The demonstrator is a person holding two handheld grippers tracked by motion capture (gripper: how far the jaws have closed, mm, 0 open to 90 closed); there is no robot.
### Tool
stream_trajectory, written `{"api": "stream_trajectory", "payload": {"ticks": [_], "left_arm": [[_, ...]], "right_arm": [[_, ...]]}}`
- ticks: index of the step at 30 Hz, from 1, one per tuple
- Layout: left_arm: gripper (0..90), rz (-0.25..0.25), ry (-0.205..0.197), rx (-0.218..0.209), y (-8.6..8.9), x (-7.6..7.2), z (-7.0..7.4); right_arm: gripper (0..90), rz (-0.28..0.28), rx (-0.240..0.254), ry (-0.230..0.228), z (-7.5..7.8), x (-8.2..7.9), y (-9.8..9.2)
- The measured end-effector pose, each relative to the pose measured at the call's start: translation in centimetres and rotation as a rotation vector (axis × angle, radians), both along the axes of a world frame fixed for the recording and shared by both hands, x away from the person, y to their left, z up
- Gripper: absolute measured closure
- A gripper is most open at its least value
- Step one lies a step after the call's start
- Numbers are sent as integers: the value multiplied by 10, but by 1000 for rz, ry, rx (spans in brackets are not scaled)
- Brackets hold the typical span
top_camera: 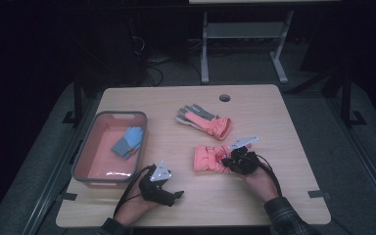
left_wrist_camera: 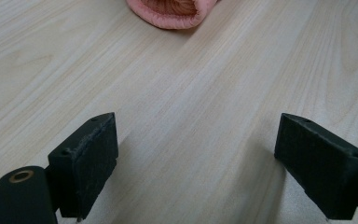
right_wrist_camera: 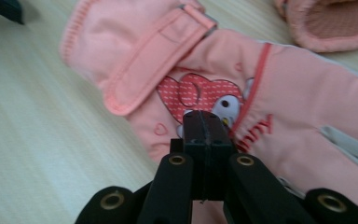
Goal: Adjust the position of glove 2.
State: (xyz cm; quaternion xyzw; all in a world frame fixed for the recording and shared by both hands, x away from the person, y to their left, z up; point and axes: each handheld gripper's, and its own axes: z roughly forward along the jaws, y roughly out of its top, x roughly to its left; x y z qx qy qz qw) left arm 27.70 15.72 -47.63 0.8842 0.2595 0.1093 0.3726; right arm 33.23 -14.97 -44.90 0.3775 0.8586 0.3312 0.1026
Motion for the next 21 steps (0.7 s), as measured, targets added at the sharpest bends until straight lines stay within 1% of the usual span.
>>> {"api": "stream_trajectory", "payload": {"ticks": [2,3,4,5,7,8,9,10,11,13,16,17,19,21], "left_arm": [[125,0,0,-1,0,0,0],[125,0,0,1,0,0,0],[125,0,0,1,0,0,0],[125,0,1,0,0,0,0],[125,0,0,0,0,0,0],[125,0,0,0,0,0,0],[125,0,1,0,0,0,0],[125,0,1,1,0,0,0],[125,0,1,1,0,0,0],[125,2,1,0,0,0,0],[125,0,-3,3,0,0,0],[125,-2,-4,8,0,1,0],[125,-1,-1,7,0,0,0],[125,0,-1,6,0,0,0]], "right_arm": [[900,-23,1,5,1,1,-4],[900,-33,-12,0,1,2,-7],[900,-43,-8,8,0,3,-11],[900,-53,14,23,0,5,-16],[900,-61,41,34,1,5,-21],[900,-60,61,23,4,5,-21],[900,-55,75,24,5,5,-21],[900,-40,115,25,9,4,-18],[900,-28,132,22,12,3,-15],[900,12,173,15,17,3,-5],[900,39,189,14,22,9,14],[900,42,180,0,24,13,19],[900,33,181,1,26,25,28],[900,17,170,20,25,39,34]]}}
